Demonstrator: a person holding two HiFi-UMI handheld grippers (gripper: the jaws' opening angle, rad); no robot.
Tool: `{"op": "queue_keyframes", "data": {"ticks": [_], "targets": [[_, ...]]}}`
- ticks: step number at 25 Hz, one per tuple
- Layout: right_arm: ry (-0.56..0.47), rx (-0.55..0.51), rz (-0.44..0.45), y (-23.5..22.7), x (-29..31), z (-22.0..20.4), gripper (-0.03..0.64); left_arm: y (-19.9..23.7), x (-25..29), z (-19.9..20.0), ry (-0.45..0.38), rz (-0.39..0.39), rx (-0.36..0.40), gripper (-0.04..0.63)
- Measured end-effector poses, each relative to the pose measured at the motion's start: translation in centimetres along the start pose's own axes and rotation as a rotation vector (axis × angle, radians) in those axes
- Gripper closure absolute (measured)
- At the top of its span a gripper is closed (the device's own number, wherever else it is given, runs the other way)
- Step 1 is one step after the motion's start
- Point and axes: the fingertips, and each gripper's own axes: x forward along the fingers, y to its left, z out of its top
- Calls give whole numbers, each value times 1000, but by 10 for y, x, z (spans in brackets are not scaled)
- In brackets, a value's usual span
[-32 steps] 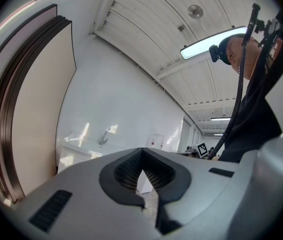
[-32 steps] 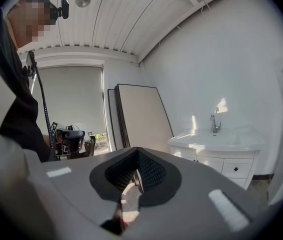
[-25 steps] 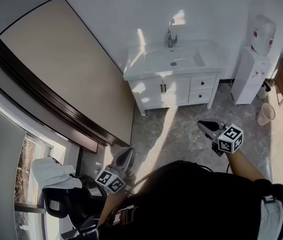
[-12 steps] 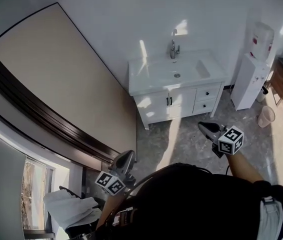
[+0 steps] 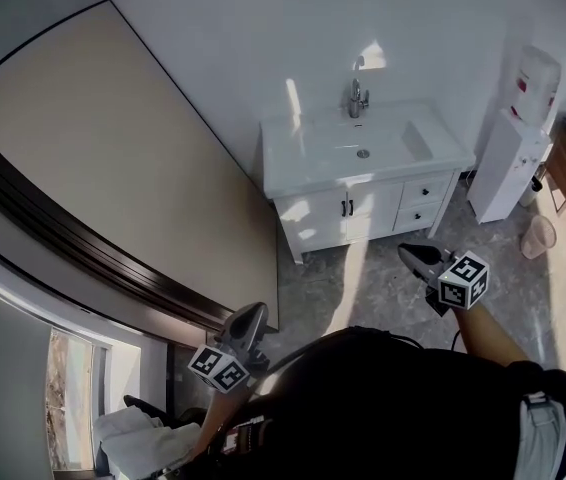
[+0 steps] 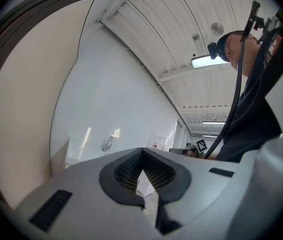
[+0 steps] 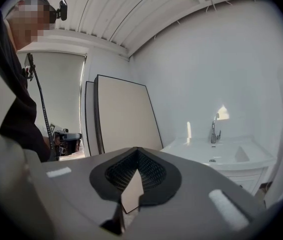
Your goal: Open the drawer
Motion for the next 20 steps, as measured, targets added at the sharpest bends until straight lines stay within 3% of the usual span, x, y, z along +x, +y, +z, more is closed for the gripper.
{"op": "queue_keyframes", "data": {"ticks": [5,15,20], "targets": [[14,0,32,-57,24,4,617,16,44,2,11,49,0,595],[2,-34,147,-199,54,40,617,24,181,7,-58,143,9,595],[1,-16,169,-257,56,40,617,26,237,-8,-41,147,7,595]]}}
